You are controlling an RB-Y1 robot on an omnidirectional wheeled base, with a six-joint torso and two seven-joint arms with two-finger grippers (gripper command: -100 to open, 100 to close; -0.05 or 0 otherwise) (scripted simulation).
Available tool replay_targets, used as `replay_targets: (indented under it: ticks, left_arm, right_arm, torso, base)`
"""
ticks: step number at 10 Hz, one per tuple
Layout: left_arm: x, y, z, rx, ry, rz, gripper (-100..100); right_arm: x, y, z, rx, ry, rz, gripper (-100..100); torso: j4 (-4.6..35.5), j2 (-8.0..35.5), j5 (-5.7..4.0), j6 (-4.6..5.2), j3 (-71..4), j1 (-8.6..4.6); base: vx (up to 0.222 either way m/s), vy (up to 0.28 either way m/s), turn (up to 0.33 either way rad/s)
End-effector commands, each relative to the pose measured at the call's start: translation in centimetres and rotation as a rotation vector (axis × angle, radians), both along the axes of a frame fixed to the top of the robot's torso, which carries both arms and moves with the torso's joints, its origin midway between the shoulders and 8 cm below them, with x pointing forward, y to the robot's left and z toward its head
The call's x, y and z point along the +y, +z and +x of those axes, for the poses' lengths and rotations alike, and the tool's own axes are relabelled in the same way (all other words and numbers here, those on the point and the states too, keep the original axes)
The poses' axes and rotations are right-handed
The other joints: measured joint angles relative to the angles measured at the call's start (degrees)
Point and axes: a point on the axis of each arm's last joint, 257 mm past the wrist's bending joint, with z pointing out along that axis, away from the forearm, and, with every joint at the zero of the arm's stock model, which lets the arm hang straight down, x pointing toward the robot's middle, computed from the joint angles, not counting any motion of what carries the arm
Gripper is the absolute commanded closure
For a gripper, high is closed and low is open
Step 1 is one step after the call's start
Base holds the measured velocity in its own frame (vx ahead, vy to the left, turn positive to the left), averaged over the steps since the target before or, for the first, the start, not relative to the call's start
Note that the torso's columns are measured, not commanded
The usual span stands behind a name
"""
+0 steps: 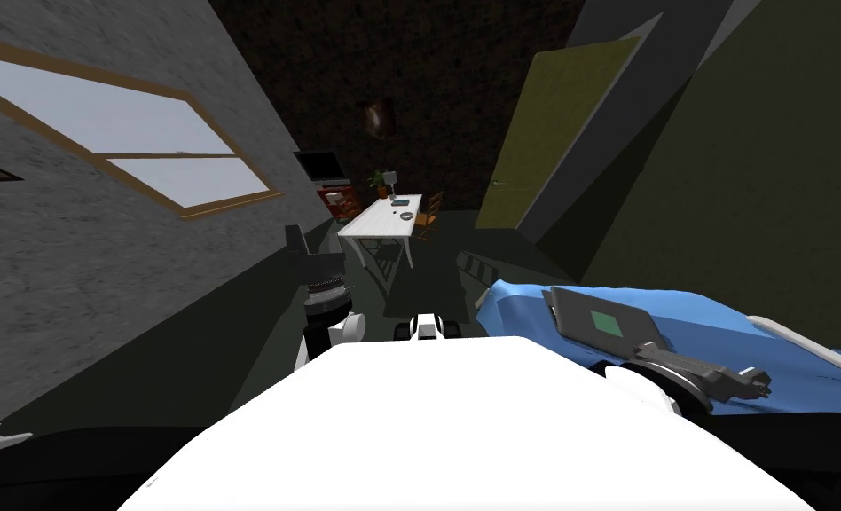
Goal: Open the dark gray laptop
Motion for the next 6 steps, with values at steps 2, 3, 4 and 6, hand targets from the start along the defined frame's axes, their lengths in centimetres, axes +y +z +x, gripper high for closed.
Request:
replay_targets:
  ticks: [2, 3, 4, 6]
  left_arm:
    - [0.0, 0.0, 0.0, 0.0, 0.0, 0.0, 0]
    - [0.0, 0.0, 0.0, 0.0, 0.0, 0.0, 0]
    - [0.0, 0.0, 0.0, 0.0, 0.0, 0.0, 0]
    - [0.0, 0.0, 0.0, 0.0, 0.0, 0.0, 0]
  right_arm:
    - [-1.8, 1.9, -0.5, -0.001, 0.024, 0.001, -100]
    - [-2.2, 2.5, -0.6, -0.001, 0.032, 0.0, -100]
    - [-2.6, 3.2, -0.7, -0.001, 0.04, -0.001, -100]
    - [-2.4, 2.9, -0.6, -0.001, 0.036, -0.001, 0]
  torso:
    - [0.0, 0.1, -0.02, 0.01, 0.1, -0.08]
    - [0.0, 0.1, -0.02, 0.01, 0.1, -0.04]
    - [0.0, 0.1, 0.0, 0.01, 0.1, 0.02]
    - [0.0, 0.1, -0.03, 0.0, 0.1, -0.08]
  base:
    - [0.057, 0.048, -0.062]
    - [0.054, 0.059, -0.059]
    - [0.055, 0.059, -0.06]
    - [0.014, 0.016, -0.005]
